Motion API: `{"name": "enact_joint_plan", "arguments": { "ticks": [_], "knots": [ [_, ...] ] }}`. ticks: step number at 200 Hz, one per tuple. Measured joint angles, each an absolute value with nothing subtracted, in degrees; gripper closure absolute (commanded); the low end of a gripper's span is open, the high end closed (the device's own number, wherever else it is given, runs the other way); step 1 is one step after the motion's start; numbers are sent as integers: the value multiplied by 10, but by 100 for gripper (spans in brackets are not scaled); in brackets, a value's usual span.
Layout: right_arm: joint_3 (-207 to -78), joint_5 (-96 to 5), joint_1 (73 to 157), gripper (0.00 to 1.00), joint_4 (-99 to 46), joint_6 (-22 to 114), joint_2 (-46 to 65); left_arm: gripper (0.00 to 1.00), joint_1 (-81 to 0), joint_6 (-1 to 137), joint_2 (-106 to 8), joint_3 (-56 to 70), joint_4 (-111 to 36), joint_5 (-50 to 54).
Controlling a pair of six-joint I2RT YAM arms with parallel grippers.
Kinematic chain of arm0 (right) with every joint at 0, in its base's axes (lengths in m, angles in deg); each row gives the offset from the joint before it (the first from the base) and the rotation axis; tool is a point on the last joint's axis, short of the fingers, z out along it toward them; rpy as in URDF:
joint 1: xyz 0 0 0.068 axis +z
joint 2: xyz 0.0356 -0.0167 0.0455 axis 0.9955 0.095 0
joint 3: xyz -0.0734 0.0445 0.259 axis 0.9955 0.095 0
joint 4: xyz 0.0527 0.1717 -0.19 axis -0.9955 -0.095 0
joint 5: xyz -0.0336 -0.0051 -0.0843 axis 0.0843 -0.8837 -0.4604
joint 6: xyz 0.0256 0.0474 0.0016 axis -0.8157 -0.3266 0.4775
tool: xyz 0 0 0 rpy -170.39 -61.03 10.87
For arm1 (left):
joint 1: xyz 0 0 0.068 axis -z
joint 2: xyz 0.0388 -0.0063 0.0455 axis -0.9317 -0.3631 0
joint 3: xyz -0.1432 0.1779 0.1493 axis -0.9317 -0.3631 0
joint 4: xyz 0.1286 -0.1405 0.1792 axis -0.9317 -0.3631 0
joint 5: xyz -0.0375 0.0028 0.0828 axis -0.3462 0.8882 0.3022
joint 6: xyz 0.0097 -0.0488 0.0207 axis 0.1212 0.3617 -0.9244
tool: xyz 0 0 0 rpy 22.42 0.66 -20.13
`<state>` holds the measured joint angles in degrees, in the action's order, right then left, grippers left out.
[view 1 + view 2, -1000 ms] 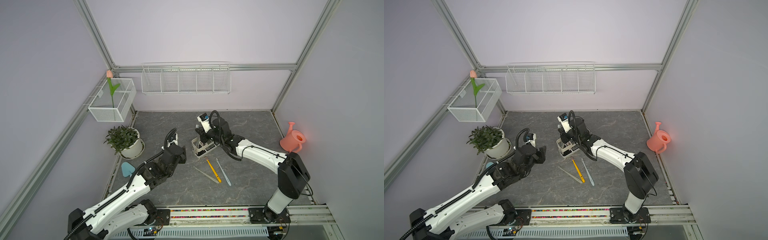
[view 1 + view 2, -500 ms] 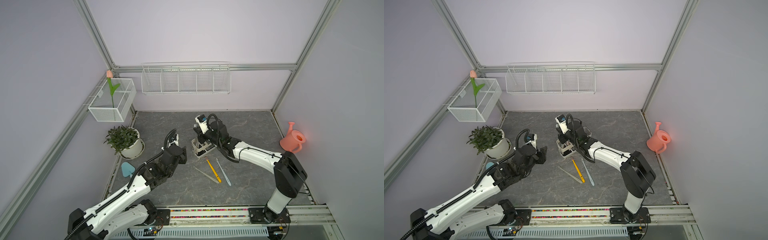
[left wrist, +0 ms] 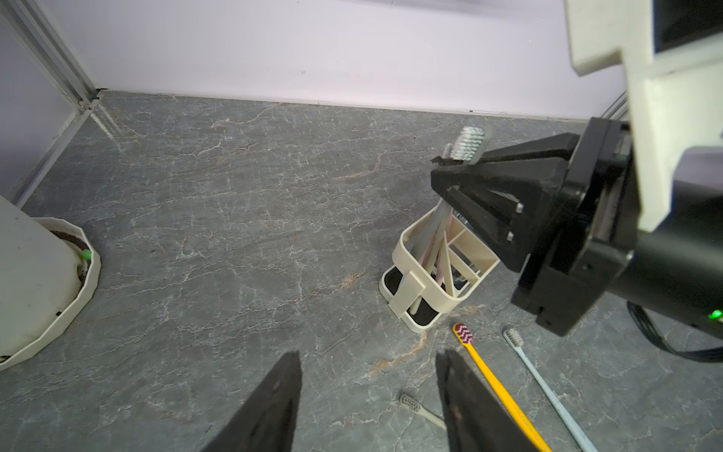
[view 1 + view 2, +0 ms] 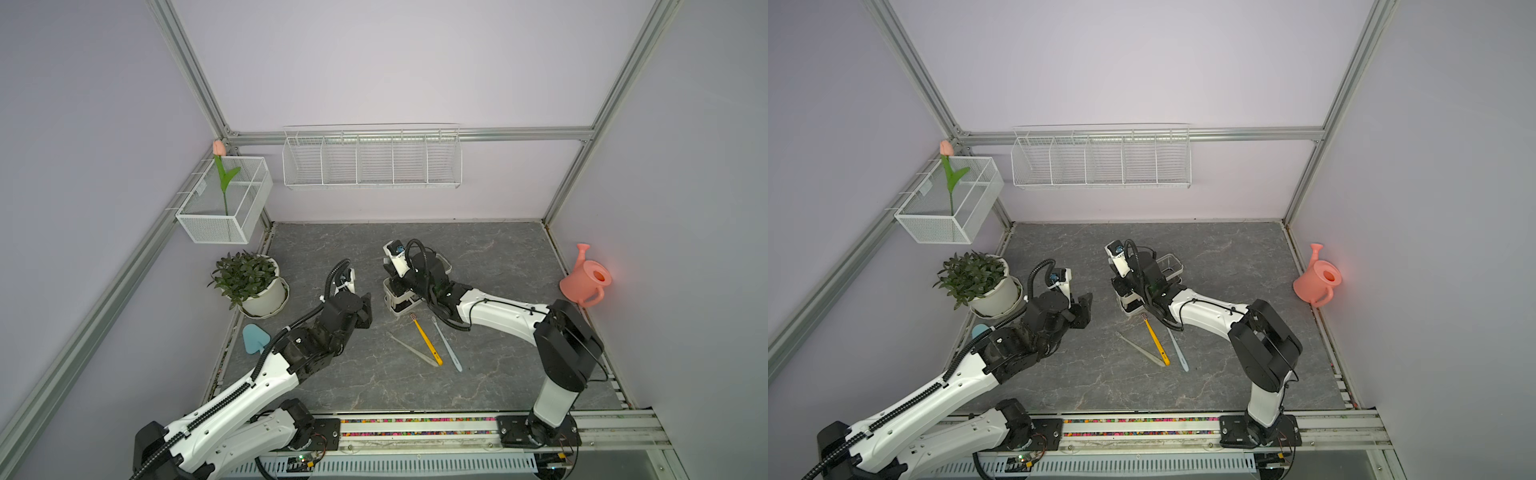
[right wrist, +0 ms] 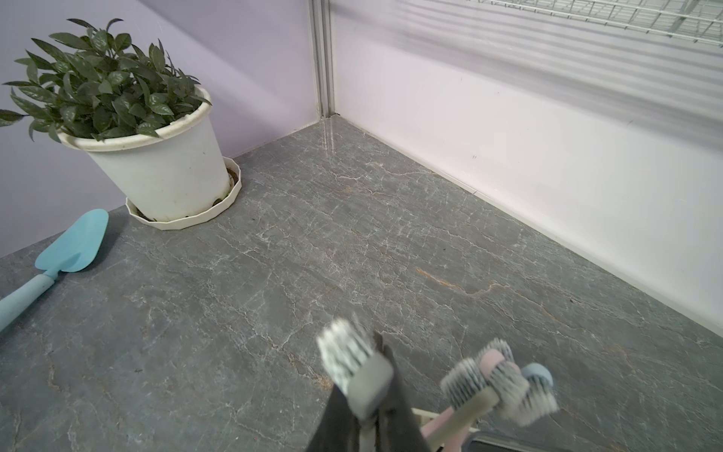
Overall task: Place the toothbrush into the toothbrush holder
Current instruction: Place the toothbrush in the toothbrush holder.
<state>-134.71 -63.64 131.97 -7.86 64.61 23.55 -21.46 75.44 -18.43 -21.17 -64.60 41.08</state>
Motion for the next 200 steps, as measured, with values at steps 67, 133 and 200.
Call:
{"name": "enact_joint_plan", "arguments": {
  "ticks": [67,133,200],
  "knots": [
    [-1326,-662,1323,93,-58,652,244,41,-215,754,-185,-211,-646,411],
    [-1319,-665,1323,93,-49,643,244,41,-215,754,-185,-211,-646,411],
    [-1309,-665,1323,93,-41,627,251,41,-215,754,-185,-211,-646,410]
  ]
}}
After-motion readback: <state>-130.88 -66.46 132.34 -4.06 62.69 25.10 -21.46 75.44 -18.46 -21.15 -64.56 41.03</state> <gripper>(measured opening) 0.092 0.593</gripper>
